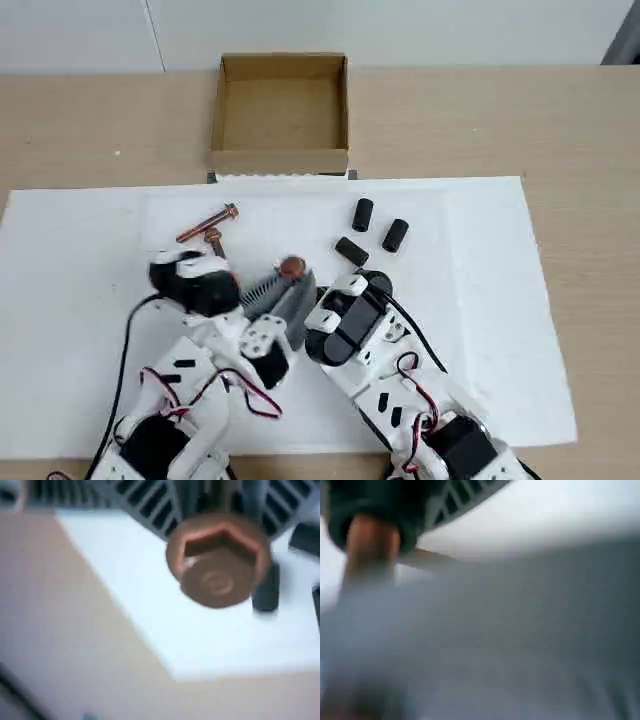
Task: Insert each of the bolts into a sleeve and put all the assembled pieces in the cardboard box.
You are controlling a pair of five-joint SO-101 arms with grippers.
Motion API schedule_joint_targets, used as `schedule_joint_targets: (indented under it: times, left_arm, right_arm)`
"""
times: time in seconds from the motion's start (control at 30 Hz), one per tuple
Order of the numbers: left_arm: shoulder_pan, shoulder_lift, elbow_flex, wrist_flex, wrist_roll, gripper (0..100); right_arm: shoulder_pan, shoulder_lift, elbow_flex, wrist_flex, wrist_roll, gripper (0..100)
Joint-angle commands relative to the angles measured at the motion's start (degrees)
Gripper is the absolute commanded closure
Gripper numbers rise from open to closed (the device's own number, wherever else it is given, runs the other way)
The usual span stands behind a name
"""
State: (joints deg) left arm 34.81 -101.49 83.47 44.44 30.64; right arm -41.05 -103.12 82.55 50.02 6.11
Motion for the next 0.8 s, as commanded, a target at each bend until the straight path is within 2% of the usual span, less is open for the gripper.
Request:
schedule_joint_targets:
  times: [0.0,0.27,0.47,0.77]
  left_arm:
    - [3.9,-0.6,-0.4,3.8,-0.2,100]
    - [2.8,-0.6,-0.3,4.6,-1.8,99]
    - [-0.8,-0.4,-0.4,6.2,-3.8,82]
    - [-1.1,-0.4,-3.6,7.3,-4.1,81]
  right_arm:
    - [-0.3,-0.6,-3.5,-1.5,2.5,99.6]
    - [-0.2,-0.7,-3.4,-1.6,3.6,99.6]
    - [-0.2,-0.7,-3.3,-1.6,3.5,99.6]
    - [-0.2,-0.7,-3.3,-1.4,3.3,99.6]
